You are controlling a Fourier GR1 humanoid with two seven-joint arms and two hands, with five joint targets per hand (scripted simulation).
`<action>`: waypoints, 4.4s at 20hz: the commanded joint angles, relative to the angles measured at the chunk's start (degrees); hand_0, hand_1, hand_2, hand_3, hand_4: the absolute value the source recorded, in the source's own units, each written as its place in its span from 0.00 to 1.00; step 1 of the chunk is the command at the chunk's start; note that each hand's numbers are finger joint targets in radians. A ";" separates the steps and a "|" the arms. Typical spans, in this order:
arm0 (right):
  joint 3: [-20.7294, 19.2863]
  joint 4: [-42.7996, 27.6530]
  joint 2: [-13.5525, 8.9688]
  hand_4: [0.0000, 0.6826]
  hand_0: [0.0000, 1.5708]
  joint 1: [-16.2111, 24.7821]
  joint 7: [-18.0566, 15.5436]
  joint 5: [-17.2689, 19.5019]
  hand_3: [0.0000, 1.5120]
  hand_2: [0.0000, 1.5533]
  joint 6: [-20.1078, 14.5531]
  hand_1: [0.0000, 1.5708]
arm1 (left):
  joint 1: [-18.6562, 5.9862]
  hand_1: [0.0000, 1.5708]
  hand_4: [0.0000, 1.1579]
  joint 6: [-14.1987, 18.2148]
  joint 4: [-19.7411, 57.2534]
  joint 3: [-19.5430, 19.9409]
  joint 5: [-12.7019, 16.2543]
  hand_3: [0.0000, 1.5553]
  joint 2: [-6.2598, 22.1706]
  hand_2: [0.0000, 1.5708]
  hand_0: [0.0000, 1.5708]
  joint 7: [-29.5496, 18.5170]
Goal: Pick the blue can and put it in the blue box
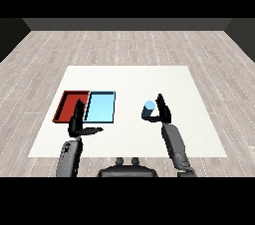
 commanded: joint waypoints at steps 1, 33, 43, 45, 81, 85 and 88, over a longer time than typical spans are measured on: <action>-0.81 1.74 -0.09 0.00 0.00 -0.81 0.58 -1.34 0.00 0.00 0.15 0.00 | -2.90 0.00 0.00 -0.40 5.92 1.90 0.39 0.00 0.43 0.00 0.00 -3.57; -2.55 28.54 -0.12 0.00 0.00 -14.24 -10.76 -5.21 0.00 0.00 -0.10 0.00 | 0.49 0.00 0.00 1.10 -2.00 0.43 -0.70 0.00 -0.06 0.00 0.00 0.82; -1.19 31.07 1.49 0.80 0.93 -18.87 -4.36 -5.77 0.96 0.94 -13.53 0.93 | 1.76 0.00 0.00 1.65 -1.65 -1.25 -1.95 0.00 -1.65 0.00 0.00 -1.80; -1.49 30.73 1.09 0.81 0.94 -15.69 -8.71 -5.56 0.95 0.94 -10.64 0.94 | 1.38 0.00 0.00 -1.27 -2.96 2.06 1.94 0.00 1.26 0.00 0.00 0.87; 13.42 -12.61 -2.21 0.83 0.92 -1.68 3.69 -1.14 0.90 0.94 -11.88 0.92 | -7.46 0.00 0.00 5.29 5.93 -13.03 0.85 0.00 -2.39 0.00 0.00 1.53; 15.13 -12.62 1.43 0.83 0.94 -3.94 3.99 0.50 0.91 0.94 -14.88 0.94 | -11.82 0.00 0.00 6.49 9.63 -15.18 5.25 0.00 -2.39 0.00 0.00 2.14; 13.27 -16.93 -1.33 0.81 0.92 -4.21 9.41 0.92 0.91 0.95 -12.21 0.92 | -15.53 0.00 0.00 7.58 9.29 -15.56 5.65 0.00 -2.39 0.00 0.00 5.60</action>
